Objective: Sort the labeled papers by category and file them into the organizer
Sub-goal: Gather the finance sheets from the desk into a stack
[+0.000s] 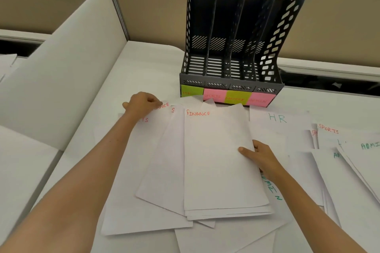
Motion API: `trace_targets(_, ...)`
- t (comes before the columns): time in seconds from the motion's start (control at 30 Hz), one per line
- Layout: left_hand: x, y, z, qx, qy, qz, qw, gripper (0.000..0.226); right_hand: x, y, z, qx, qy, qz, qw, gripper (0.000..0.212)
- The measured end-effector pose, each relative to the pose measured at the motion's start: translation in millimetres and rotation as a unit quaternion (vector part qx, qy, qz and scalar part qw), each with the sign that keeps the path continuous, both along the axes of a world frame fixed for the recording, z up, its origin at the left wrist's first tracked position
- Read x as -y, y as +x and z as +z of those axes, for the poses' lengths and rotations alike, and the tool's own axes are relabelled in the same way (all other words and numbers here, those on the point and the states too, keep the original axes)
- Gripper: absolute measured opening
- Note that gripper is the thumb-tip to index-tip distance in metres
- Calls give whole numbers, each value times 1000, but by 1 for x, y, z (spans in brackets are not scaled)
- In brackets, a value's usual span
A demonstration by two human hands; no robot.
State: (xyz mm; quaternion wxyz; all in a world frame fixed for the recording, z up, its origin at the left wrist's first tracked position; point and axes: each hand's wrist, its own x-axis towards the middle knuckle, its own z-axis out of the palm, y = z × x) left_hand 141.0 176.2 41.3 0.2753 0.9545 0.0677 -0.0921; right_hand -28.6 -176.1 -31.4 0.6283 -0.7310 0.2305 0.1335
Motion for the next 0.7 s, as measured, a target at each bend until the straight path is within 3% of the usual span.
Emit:
trace_targets(0.27,-7,8,28,232,-84,27,969,22,1,0,0,15,-9,14,1000,26)
trace_targets(0.37,-12,8,42,315,-65,-14,947,20,1,-1,-1,22,-17,20,999,27)
trace_targets(0.53,-13,1,97,464,-48,-45,883,17,0,-2,1,31,-23,20,999,19)
trace_targets(0.7,-8,-6,173,618,-60,-72,780,23,-2,-4,1,35,-27,19,999,17)
